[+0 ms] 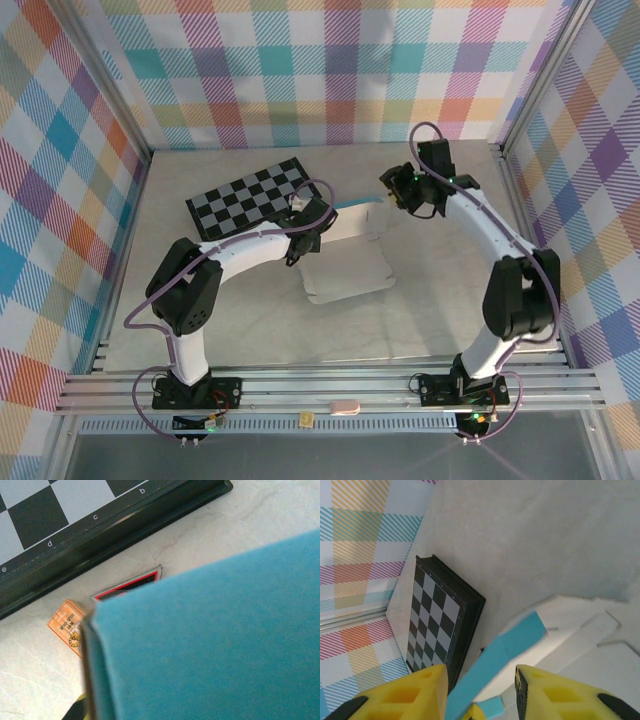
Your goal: Fold the paper box
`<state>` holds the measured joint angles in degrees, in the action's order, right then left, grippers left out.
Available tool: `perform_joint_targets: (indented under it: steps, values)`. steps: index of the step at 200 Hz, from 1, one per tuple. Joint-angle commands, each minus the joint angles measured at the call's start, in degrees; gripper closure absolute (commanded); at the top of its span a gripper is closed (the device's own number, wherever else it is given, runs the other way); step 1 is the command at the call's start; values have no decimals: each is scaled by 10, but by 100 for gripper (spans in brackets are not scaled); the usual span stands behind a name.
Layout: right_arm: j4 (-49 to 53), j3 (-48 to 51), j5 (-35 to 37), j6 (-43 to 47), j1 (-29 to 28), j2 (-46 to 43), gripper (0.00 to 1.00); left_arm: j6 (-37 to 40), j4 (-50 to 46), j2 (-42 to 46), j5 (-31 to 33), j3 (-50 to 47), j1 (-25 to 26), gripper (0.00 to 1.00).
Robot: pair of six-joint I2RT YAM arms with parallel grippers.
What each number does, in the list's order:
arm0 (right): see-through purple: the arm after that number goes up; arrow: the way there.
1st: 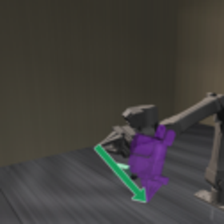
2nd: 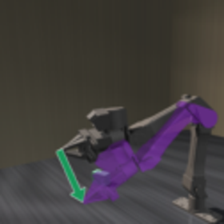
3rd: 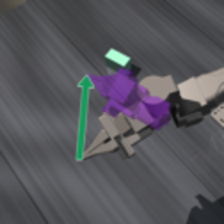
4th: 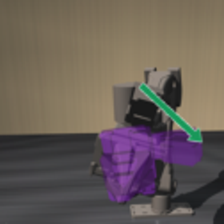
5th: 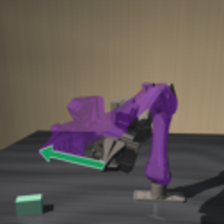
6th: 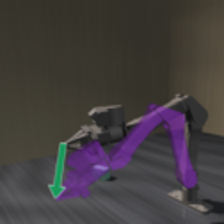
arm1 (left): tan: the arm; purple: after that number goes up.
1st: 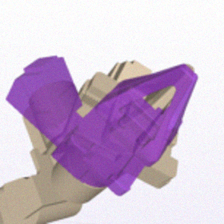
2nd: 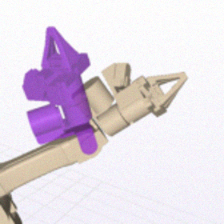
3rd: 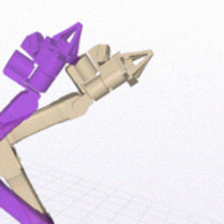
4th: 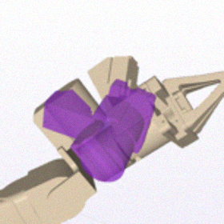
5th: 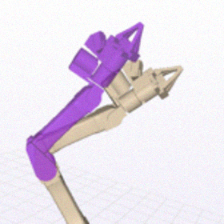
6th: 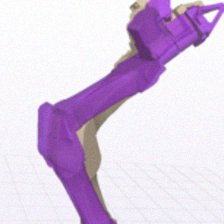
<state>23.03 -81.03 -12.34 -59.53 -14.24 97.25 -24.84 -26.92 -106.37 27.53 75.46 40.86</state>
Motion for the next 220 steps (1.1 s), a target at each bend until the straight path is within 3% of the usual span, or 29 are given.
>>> perform_joint_targets:
  steps: [1,38,142,220]
  values:
    - [44,-43,-25,64,2,46,60,12,-41,-10,1,-2,6,100]
    - [66,-70,-32,75,1,87,60,8,-40,-25,1,10,6,100]
    - [29,-32,-65,35,-7,85,61,8,-38,-50,-11,40,6,100]
    - [-34,3,-92,-51,-7,71,79,8,-38,-57,-23,51,6,100]
